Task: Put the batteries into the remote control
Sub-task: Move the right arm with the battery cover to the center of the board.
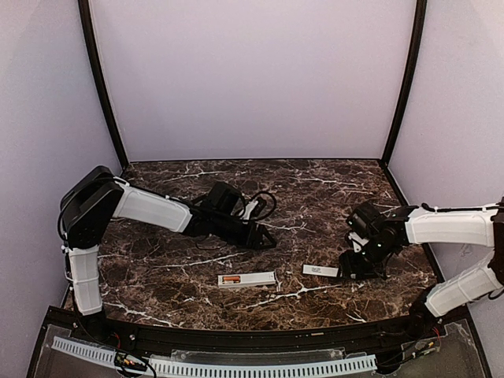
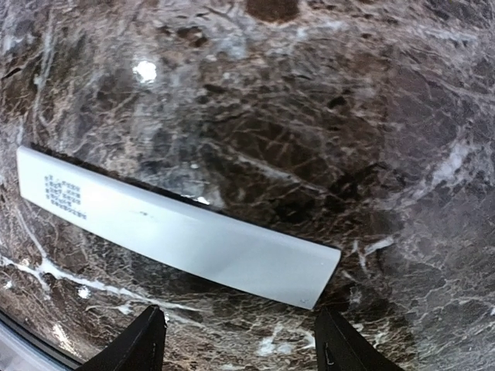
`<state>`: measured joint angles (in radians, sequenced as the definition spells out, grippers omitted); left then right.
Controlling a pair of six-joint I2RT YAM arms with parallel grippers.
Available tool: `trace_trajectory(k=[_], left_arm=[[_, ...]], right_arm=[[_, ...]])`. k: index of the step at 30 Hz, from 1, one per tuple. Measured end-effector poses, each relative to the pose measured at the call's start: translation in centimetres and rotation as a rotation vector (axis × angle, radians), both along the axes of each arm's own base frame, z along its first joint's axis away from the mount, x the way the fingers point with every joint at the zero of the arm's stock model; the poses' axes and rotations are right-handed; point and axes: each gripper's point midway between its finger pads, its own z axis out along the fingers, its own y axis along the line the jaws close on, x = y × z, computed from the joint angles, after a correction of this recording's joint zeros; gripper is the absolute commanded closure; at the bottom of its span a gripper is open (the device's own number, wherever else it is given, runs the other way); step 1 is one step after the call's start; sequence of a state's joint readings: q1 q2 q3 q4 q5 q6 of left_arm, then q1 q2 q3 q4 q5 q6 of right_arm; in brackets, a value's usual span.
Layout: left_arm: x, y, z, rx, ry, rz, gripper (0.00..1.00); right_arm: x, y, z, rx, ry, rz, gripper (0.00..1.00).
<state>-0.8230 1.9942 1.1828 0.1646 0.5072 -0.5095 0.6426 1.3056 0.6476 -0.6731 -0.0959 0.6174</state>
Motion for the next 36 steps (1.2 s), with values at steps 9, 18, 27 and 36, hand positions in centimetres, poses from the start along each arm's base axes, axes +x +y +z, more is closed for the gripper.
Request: trace_trajectory(k=[9,18,27,36], left_arm=[[-0.1,0.0,-0.1,-0.009,-0.004,-0.002,0.42],[-1.6,0.3,-1.3,0.002,0.022,-0.032,0.56],[-4.0,-0.5,-1.4,-0.035,0.064,-0.094,0.80],[-5.4,-0.2,-2.0,-0.039,0.107,-0.124,0.86]], right_arm=[[0.7,0.1,-0.7,-0.020,0.000,-0.019,0.39],[3.0,6.1,0.2,0.249,-0.032,0.034,0.43],[3.8,9.3,0.4,0.384,-0.018,0.073,0.48],[3.7,9.3,0.4,0.390,-0.016,0.075,0.48]])
